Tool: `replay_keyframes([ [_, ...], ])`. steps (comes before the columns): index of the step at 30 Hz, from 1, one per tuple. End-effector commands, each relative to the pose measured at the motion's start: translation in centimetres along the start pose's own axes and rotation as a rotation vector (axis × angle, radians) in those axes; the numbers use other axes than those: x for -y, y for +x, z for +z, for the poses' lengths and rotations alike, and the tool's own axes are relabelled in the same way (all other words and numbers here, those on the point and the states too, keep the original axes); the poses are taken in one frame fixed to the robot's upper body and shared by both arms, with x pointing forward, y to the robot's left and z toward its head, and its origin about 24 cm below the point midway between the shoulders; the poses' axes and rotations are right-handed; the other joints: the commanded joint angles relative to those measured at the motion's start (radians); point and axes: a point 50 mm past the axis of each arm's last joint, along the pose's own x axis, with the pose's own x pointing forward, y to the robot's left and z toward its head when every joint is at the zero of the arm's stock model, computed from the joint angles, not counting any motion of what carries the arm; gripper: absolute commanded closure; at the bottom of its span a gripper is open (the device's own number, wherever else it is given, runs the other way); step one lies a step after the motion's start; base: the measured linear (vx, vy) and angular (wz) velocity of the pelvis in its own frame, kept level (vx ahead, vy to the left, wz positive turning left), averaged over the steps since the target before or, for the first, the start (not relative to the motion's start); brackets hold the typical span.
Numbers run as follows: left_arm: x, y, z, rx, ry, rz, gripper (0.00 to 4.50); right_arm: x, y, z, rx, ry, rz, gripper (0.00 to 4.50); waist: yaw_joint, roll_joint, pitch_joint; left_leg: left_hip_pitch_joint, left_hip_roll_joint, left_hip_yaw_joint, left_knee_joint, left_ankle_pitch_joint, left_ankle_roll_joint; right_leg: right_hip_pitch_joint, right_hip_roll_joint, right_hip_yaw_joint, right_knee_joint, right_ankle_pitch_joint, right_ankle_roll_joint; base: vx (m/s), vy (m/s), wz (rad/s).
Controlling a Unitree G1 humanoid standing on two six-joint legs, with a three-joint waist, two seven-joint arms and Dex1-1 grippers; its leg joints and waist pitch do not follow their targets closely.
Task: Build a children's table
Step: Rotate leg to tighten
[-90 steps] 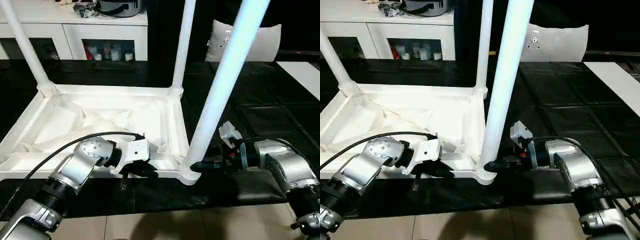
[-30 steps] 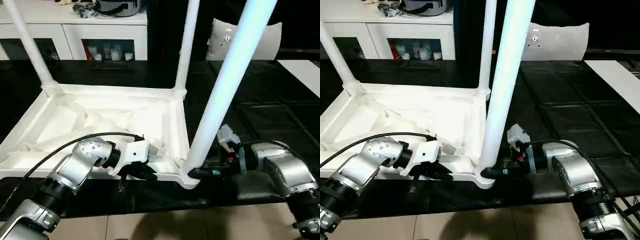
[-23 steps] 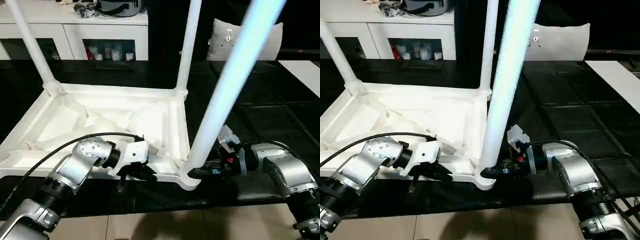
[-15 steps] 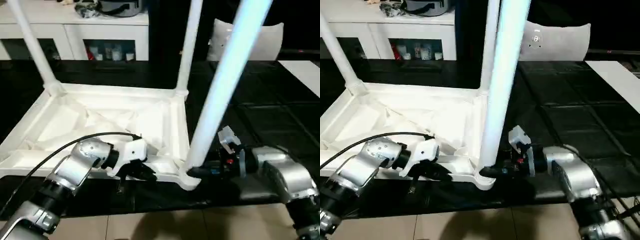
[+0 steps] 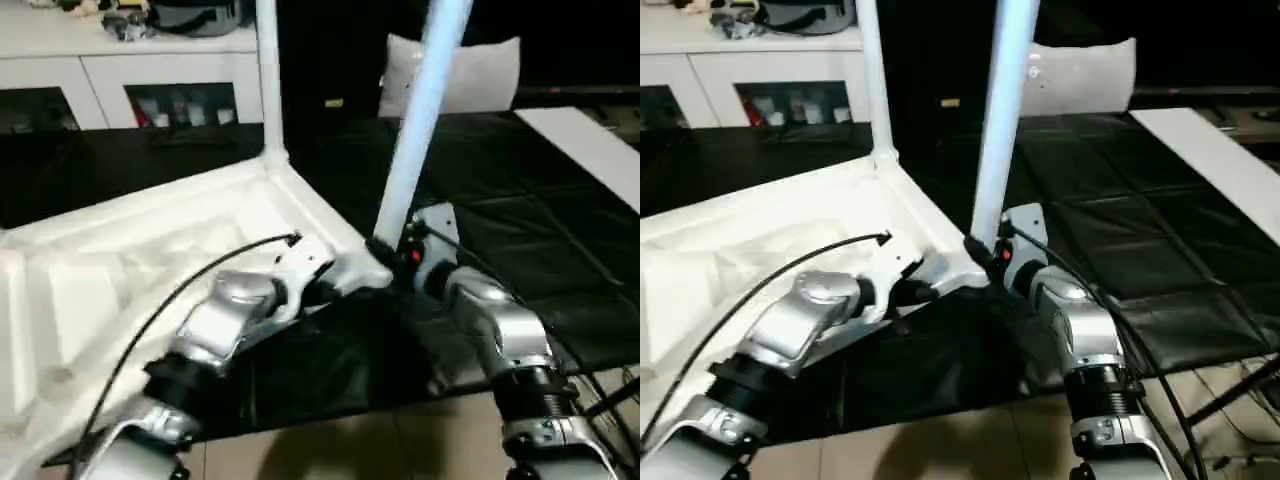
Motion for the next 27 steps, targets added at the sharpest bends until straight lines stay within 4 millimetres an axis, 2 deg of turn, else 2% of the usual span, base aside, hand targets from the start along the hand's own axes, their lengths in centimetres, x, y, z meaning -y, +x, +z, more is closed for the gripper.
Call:
replay_keyframes([
  [1, -0.8, -0.6, 1.5, 0.075, 0.021, 0.048, 4.50, -0.4, 0.0, -0.4, -0.010, 0.017, 0.029, 1.80, 0.009, 0.003, -0.073, -0.017, 0.038, -0.013, -0.054, 0.094, 0.087, 0.076, -0.081, 0.082, -0.036, -0.133, -0.043, 0.000, 0.000, 0.00],
  [2, -0.8, -0.6, 1.5, 0.075, 0.023, 0.045, 4.50, -0.4, 0.0, -0.4, -0.009, 0.016, 0.031, 1.80, 0.007, 0.000, -0.071, -0.020, 0.036, -0.011, -0.052, 0.114, 0.102, 0.076, -0.081, 0.084, -0.030, -0.096, -0.067, 0.000, 0.000, 0.00],
  [4, -0.8, -0.7, 1.4, 0.072, 0.031, 0.040, 4.50, -0.3, -0.2, -0.3, -0.006, 0.009, 0.040, 1.43, 0.008, -0.001, -0.067, -0.020, 0.031, -0.006, -0.052, 0.094, 0.107, 0.076, -0.083, 0.087, -0.032, -0.115, -0.079, 0.000, 0.000, 0.00],
  [7, -0.9, -1.1, 1.1, 0.081, 0.050, 0.019, 4.50, 0.1, -0.7, -0.3, 0.003, -0.025, 0.066, 1.33, 0.012, 0.001, -0.064, -0.019, 0.031, -0.003, -0.054, 0.055, 0.099, 0.079, -0.082, 0.086, -0.041, -0.181, -0.059, 0.000, 0.000, 0.00],
  [9, -1.0, -1.3, 0.8, 0.075, 0.060, 0.006, 4.50, 0.5, -1.1, -0.3, 0.001, -0.050, 0.095, 0.96, 0.012, 0.000, -0.063, -0.019, 0.029, -0.002, -0.055, 0.041, 0.094, 0.079, -0.081, 0.086, -0.044, -0.200, -0.051, 0.000, 0.000, 0.00],
  [11, -1.0, -1.7, 0.4, 0.065, 0.096, -0.048, 4.50, 0.9, -1.9, -0.1, -0.009, -0.092, 0.183, 0.97, 0.011, -0.004, -0.062, -0.019, 0.027, -0.001, -0.056, 0.025, 0.094, 0.081, -0.079, 0.084, -0.047, -0.221, -0.039, 0.000, 0.000, 0.00],
  [14, -1.0, -2.0, 0.0, 0.038, 0.147, -0.102, 4.50, 1.2, -2.6, 0.2, -0.028, -0.130, 0.276, 0.56, 0.011, -0.003, -0.060, -0.019, 0.027, -0.001, -0.056, 0.008, 0.098, 0.080, -0.078, 0.083, -0.052, -0.252, -0.025, 0.000, 0.000, 0.00],
  [15, -1.1, -2.2, -0.2, 0.028, 0.166, -0.123, 4.50, 1.3, -2.9, 0.2, -0.039, -0.146, 0.313, 0.51, 0.012, -0.006, -0.060, -0.017, 0.028, -0.001, -0.057, 0.004, 0.098, 0.079, -0.078, 0.083, -0.052, -0.262, -0.023, 0.000, 0.000, 0.00],
  [16, -1.1, -2.2, -0.3, 0.023, 0.174, -0.131, 4.50, 1.4, -3.0, 0.3, -0.044, -0.152, 0.328, 0.47, 0.014, -0.004, -0.060, -0.017, 0.028, -0.002, -0.057, 0.001, 0.102, 0.078, -0.078, 0.082, -0.053, -0.264, -0.023, 0.000, 0.000, 0.00],
  [17, -1.1, -2.6, -0.7, 0.005, 0.241, -0.196, 4.50, 1.6, -3.8, 0.3, -0.080, -0.215, 0.425, 0.37, 0.015, -0.011, -0.060, -0.017, 0.029, -0.002, -0.056, 0.006, 0.107, 0.076, -0.077, 0.083, -0.051, -0.262, -0.022, 0.000, 0.000, 0.00],
  [19, -1.1, -2.9, -1.0, -0.009, 0.275, -0.237, 4.50, 1.9, -4.2, 0.3, -0.107, -0.243, 0.469, 0.37, 0.025, -0.011, -0.060, -0.016, 0.031, -0.001, -0.056, 0.016, 0.114, 0.075, -0.078, 0.086, -0.050, -0.259, -0.019, 0.000, 0.000, 0.00],
  [20, -1.1, -3.1, -1.3, -0.023, 0.301, -0.267, 4.50, 2.1, -4.4, 0.3, -0.124, -0.252, 0.508, 0.37, 0.028, -0.015, -0.060, -0.017, 0.030, -0.001, -0.054, 0.016, 0.116, 0.075, -0.078, 0.084, -0.050, -0.259, -0.018, 0.000, 0.000, 0.00],
  [22, -1.1, -3.6, -1.7, -0.043, 0.343, -0.324, 4.50, 2.3, -5.0, 0.3, -0.166, -0.262, 0.600, 0.37, 0.036, -0.010, -0.060, -0.013, 0.034, -0.002, -0.056, 0.019, 0.113, 0.072, -0.079, 0.085, -0.047, -0.253, -0.032, 0.000, 0.000, 0.00],
  [24, -0.8, -4.2, -2.1, -0.064, 0.372, -0.393, 4.50, 2.4, -5.3, 0.4, -0.193, -0.276, 0.673, 0.75, 0.044, -0.012, -0.060, -0.012, 0.039, -0.002, -0.056, 0.014, 0.112, 0.072, -0.081, 0.086, -0.043, -0.250, -0.041, 0.000, 0.000, 0.00],
  [25, -0.6, -4.4, -2.2, -0.072, 0.384, -0.429, 4.50, 2.3, -5.4, 0.5, -0.199, -0.270, 0.700, 0.78, 0.053, -0.013, -0.061, -0.011, 0.042, -0.001, -0.056, 0.021, 0.111, 0.071, -0.083, 0.089, -0.039, -0.237, -0.053, 0.000, 0.000, 0.00],
  [27, -0.4, -4.8, -2.5, -0.085, 0.403, -0.474, 4.50, 2.3, -5.6, 0.6, -0.206, -0.264, 0.739, 0.99, 0.056, -0.014, -0.061, -0.010, 0.045, 0.000, -0.056, 0.032, 0.107, 0.070, -0.084, 0.091, -0.035, -0.219, -0.066, 0.000, 0.000, 0.00],
])
